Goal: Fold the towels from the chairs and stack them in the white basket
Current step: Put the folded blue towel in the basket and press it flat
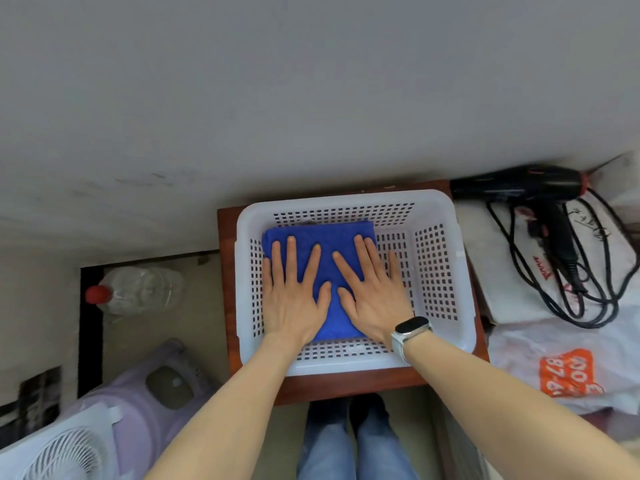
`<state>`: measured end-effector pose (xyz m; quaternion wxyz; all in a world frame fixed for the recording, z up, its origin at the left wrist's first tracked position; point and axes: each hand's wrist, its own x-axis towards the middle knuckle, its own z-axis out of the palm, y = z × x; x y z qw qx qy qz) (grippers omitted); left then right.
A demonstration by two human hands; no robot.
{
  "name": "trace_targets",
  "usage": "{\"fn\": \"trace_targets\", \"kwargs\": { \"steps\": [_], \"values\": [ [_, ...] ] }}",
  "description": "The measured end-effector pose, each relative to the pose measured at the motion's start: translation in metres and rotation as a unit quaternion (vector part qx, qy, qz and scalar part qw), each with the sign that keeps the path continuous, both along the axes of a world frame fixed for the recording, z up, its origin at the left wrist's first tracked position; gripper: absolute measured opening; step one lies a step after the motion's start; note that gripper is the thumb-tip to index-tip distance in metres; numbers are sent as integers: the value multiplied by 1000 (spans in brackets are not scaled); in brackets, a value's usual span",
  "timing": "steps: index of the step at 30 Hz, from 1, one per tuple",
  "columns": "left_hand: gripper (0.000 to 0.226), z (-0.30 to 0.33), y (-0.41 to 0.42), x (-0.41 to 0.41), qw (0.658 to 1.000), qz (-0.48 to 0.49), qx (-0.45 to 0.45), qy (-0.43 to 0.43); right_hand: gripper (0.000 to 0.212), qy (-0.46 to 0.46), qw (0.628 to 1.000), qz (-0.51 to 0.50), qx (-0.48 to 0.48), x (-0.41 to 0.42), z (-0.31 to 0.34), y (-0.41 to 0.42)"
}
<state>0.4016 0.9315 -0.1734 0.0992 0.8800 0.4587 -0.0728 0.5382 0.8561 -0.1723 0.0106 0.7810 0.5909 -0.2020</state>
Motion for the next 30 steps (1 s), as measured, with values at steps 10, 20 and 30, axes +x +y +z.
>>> {"fn": "trace_targets", "kwargs": {
  "steps": [10,20,30],
  "values": [
    [64,50,14,12,987,-15,-141,79,54,122,988,-7,-91,14,57,11],
    [39,174,-38,-30,956,213,-106,-173,39,212,976,-46,28,-7,170,-17],
    [34,231,-219,-209,865,434,27,-249,33,282,942,167,77,-166,259,-104]
  ]
}}
